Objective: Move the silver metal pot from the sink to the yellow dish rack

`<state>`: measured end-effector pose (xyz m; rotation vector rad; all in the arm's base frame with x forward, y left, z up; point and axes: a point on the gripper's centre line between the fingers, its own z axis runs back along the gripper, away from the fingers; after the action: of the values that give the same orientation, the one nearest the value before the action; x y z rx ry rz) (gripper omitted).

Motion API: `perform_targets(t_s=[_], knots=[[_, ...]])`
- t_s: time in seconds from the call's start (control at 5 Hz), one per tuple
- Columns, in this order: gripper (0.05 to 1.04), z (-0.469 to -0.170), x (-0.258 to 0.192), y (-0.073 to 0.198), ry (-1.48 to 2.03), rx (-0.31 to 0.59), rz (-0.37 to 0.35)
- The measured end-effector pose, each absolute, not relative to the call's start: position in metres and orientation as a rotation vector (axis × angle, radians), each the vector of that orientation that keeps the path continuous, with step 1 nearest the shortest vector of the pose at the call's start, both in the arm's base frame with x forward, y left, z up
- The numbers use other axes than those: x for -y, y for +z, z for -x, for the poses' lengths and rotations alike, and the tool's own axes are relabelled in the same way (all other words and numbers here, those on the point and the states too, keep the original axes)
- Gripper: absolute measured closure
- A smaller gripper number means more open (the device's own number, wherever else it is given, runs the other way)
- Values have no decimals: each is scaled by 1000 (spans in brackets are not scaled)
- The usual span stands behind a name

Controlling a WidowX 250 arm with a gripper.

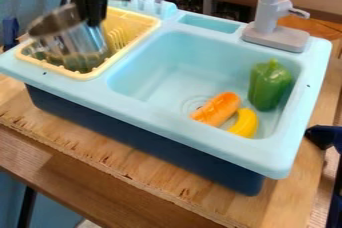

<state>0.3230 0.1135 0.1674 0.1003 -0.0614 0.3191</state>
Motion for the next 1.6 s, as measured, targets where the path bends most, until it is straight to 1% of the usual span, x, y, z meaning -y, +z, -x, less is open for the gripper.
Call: perform_targets(t_s=[0.2, 0.4, 0.6, 0.8, 1.0, 1.2, 1.4, 1.6], knots=[[1033, -333, -110, 152, 323, 69, -68], [1014, -335, -103, 139, 317, 16, -55], [872, -329, -100, 154, 349, 25, -53], [624, -317, -97, 206, 358, 177, -2], [319, -302, -98, 244, 376, 299, 46], [93, -290, -97, 254, 424, 290, 80], [83, -286, -84, 253, 373, 247, 127], [83, -304, -66, 231, 258, 65, 131]])
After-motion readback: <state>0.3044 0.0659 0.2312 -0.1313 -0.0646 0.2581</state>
